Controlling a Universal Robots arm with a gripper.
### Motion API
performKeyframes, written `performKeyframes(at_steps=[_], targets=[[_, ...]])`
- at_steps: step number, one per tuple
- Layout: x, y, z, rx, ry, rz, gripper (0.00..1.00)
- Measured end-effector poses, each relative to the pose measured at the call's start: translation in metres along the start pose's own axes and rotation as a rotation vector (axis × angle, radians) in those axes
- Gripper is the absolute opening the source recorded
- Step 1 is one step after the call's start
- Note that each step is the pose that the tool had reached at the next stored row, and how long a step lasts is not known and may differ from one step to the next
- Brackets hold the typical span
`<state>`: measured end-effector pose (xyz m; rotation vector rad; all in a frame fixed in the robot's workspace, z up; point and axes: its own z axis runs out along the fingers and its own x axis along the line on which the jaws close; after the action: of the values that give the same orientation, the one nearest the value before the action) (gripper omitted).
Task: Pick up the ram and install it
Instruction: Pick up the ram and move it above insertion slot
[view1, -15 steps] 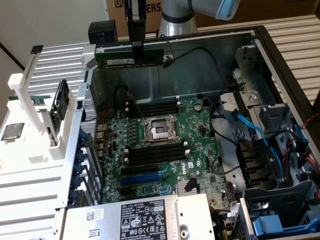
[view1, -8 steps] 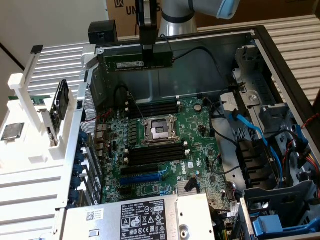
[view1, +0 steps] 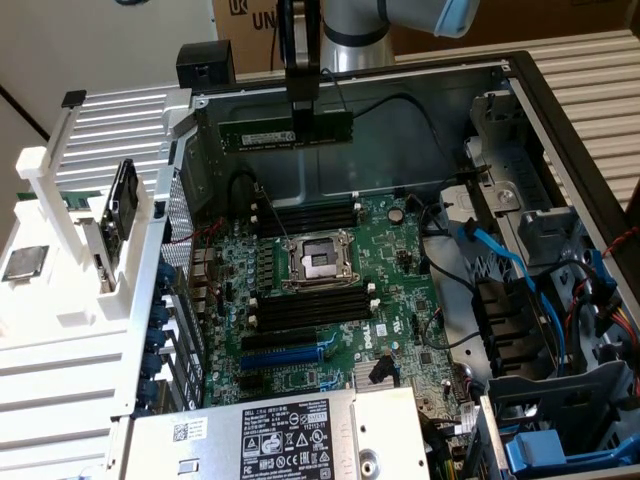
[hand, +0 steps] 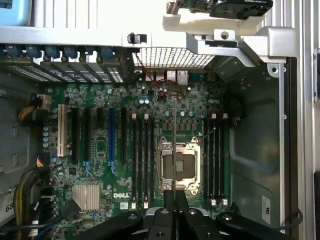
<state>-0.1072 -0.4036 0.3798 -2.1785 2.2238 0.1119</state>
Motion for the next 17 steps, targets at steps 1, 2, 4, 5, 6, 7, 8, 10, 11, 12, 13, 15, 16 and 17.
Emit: performKeyframes(at_steps=[1, 2, 4, 5, 6, 7, 8, 10, 11, 12, 13, 15, 16, 17], targets=[[0.001, 0.0, 0.0016, 0.0011, -0.0007, 0.003, 0.13], [0.003, -0.0001, 0.0033, 0.0021, -0.0014, 0.005, 0.13], [0.004, -0.0002, 0.0068, 0.0035, -0.0019, 0.01, 0.13], [0.005, -0.0003, 0.0085, 0.0037, -0.0019, 0.011, 0.13], [0.005, -0.0003, 0.0104, 0.0039, -0.0019, 0.012, 0.13], [0.005, -0.0006, 0.0123, 0.004, -0.002, 0.013, 0.13], [0.005, -0.0007, 0.014, 0.004, -0.0019, 0.014, 0.13], [0.004, -0.0012, 0.0169, 0.0041, -0.0012, 0.015, 0.13], [0.004, -0.0015, 0.0181, 0.0044, -0.0006, 0.016, 0.13], [0.002, -0.0018, 0.0192, 0.0047, 0.0014, 0.016, 0.13], [0.001, -0.0021, 0.02, 0.0049, 0.0039, 0.016, 0.13], [-0.002, -0.003, 0.0214, 0.0059, 0.0115, 0.017, 0.13], [-0.003, -0.0035, 0.0219, 0.0067, 0.0177, 0.017, 0.13], [-0.005, -0.004, 0.0224, 0.0078, 0.0246, 0.017, 0.13]])
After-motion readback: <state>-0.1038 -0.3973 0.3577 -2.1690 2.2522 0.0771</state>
